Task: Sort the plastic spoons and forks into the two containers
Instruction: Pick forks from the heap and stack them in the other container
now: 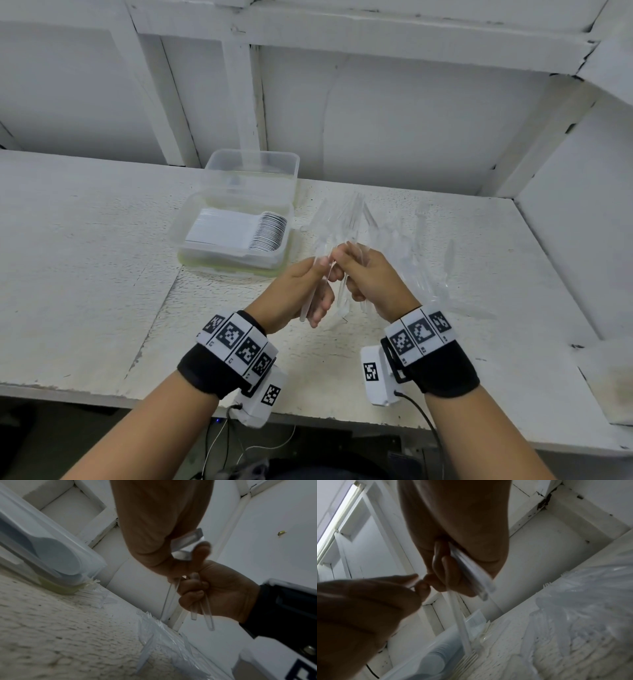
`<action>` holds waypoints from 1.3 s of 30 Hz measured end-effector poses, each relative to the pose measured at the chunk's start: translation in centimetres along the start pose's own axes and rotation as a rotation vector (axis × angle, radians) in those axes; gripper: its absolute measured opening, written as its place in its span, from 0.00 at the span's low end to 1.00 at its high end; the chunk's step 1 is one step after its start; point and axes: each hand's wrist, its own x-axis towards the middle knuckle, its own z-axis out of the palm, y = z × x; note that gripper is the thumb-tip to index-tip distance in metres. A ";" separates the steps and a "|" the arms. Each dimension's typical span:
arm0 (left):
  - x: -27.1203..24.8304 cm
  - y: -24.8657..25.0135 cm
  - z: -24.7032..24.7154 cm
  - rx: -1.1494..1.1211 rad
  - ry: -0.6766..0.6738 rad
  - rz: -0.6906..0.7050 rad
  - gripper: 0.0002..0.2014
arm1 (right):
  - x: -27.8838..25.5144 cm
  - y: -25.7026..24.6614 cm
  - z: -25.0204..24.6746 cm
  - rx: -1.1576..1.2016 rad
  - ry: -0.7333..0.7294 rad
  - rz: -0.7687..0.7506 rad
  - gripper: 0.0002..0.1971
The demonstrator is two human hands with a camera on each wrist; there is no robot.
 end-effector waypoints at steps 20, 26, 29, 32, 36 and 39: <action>0.8 -0.9 1.4 0.006 0.233 -0.047 0.17 | 0.0 1.3 0.7 0.152 0.375 -0.029 0.11; 1.1 -1.3 2.1 0.046 0.334 -0.032 0.18 | 0.2 1.4 1.1 0.143 0.519 -0.086 0.07; 1.2 -1.3 2.4 0.047 0.366 -0.014 0.19 | 0.4 1.4 1.4 0.162 0.598 -0.109 0.08; 1.4 -1.4 2.5 0.001 0.374 -0.005 0.19 | 0.6 1.5 1.7 0.162 0.621 -0.107 0.09; 1.3 -1.3 2.5 -0.071 0.337 -0.045 0.16 | 0.8 1.6 2.5 0.104 0.599 -0.090 0.05; 1.0 -1.2 2.5 -0.100 0.296 -0.070 0.16 | 1.0 1.5 2.8 0.060 0.613 -0.093 0.04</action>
